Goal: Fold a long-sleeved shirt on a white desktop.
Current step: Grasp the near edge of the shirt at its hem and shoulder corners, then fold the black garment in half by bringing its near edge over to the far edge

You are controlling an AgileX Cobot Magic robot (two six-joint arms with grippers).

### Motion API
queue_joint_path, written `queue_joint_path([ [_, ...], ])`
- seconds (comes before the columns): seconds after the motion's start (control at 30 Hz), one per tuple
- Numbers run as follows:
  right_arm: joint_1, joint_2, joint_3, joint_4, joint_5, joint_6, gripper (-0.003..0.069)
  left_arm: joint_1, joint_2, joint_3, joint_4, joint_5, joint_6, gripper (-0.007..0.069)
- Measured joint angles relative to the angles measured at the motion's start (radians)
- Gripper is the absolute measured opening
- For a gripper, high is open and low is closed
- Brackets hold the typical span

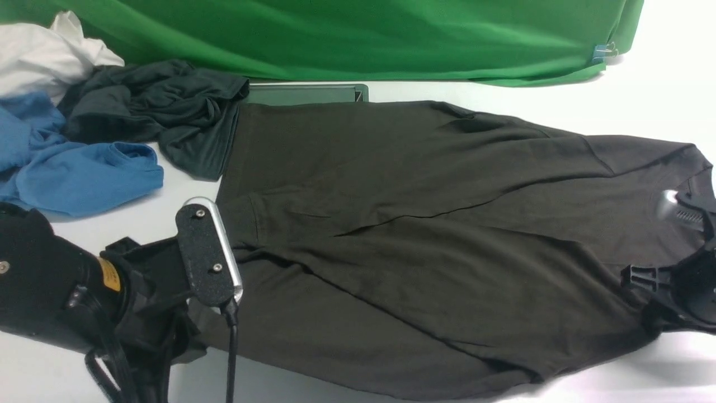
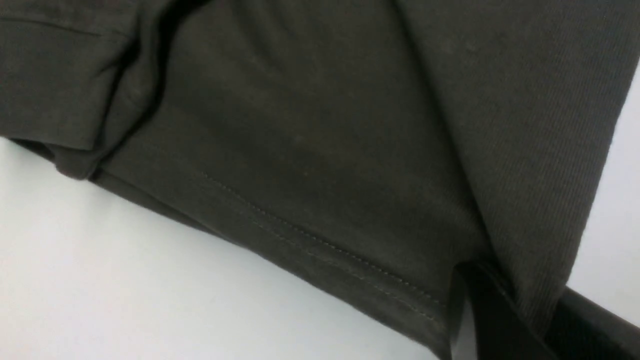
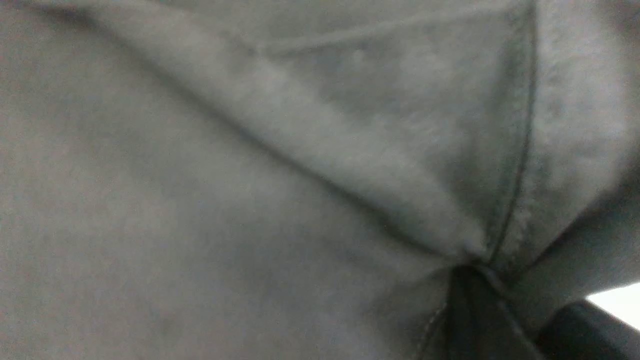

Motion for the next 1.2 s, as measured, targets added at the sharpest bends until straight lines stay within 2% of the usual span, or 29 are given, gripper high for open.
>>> queue_joint_path([
  [0.07,0.003,-0.030,0.004,-0.040,0.070,0.012,0.0047,0.000,-0.028,0.000,0.001,0.012,-0.019,0.0027],
  [0.2,0.001,-0.147,0.010,-0.137,0.225,0.085,0.0043,0.000,-0.097,0.000,0.003,0.023,-0.039,0.0027],
  [0.3,-0.019,-0.205,0.010,-0.151,0.252,0.098,0.0043,0.000,-0.114,0.000,0.013,0.023,-0.041,0.0027],
  [0.5,-0.066,-0.206,-0.015,-0.145,0.246,0.097,0.0043,0.000,-0.114,0.000,0.057,-0.051,-0.053,0.0027],
  [0.77,-0.067,-0.170,-0.106,-0.132,0.230,0.067,0.0043,0.008,-0.016,-0.021,0.097,-0.131,-0.075,0.0027],
  [1.2,-0.067,-0.031,-0.260,-0.064,0.192,-0.002,0.0043,0.132,0.249,-0.262,0.097,-0.184,-0.065,0.0027],
])
